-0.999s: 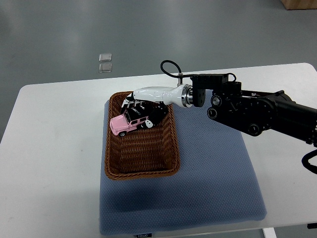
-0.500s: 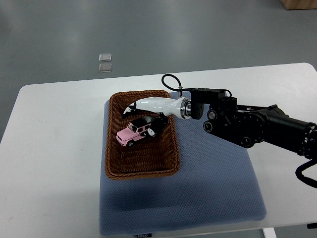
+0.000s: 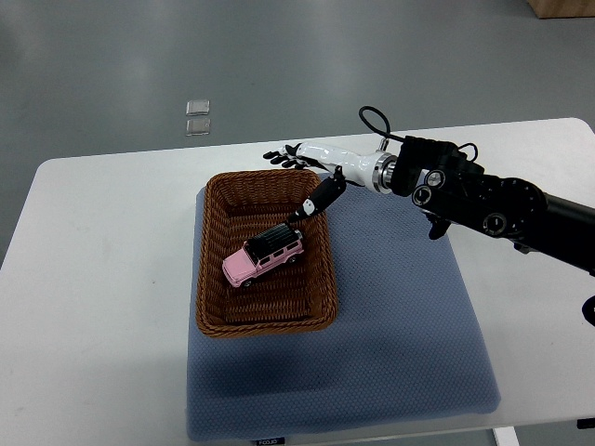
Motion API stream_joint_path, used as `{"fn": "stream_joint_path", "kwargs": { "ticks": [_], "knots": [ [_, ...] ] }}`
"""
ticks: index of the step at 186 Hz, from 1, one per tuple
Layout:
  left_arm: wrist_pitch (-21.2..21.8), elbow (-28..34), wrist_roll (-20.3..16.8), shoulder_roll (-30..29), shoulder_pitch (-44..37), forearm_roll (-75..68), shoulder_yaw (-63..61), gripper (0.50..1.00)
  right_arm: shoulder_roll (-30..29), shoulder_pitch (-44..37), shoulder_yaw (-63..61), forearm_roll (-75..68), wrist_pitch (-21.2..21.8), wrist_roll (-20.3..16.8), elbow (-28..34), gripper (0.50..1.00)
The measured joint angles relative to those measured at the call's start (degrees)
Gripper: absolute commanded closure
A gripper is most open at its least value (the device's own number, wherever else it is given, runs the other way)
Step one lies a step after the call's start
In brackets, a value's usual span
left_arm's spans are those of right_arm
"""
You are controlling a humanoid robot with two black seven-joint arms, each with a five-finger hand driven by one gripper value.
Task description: Place pink car in brown basket
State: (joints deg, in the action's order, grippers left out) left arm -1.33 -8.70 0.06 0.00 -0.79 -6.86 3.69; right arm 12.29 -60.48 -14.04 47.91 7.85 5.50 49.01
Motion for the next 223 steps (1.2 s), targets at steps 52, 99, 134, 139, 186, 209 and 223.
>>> {"fn": "stream_joint_path", "kwargs": {
  "ticks": [52,99,134,139,186,209,223],
  "knots": [
    [0.0,0.0,0.0,0.0,0.0,0.0,0.0,0.5,7.5,0.1,-6.3,-26.1,9.8,-2.0,-5.7,0.589],
    [0.0,0.0,0.0,0.0,0.0,0.0,0.0,0.5,7.7,2.3,-7.3,-42.7,16.6,-2.7,-15.6,0.591],
    [0.0,0.0,0.0,0.0,0.0,0.0,0.0,0.5,6.9,5.9,-7.3,-51.9,17.4,-3.3,-19.3,0.593],
    [0.0,0.0,0.0,0.0,0.0,0.0,0.0,0.5,6.9,6.5,-7.3,-53.1,17.4,-3.4,-19.4,0.593],
    [0.0,0.0,0.0,0.0,0.0,0.0,0.0,0.5,6.6,9.4,-7.3,-64.3,17.4,-4.6,-20.0,0.593],
    [0.0,0.0,0.0,0.0,0.0,0.0,0.0,0.5,6.6,9.8,-7.3,-69.7,18.1,-5.9,-20.0,0.591],
    [0.0,0.0,0.0,0.0,0.0,0.0,0.0,0.5,6.6,10.1,-7.3,-70.7,20.9,-6.0,-19.9,0.591]
  ]
}}
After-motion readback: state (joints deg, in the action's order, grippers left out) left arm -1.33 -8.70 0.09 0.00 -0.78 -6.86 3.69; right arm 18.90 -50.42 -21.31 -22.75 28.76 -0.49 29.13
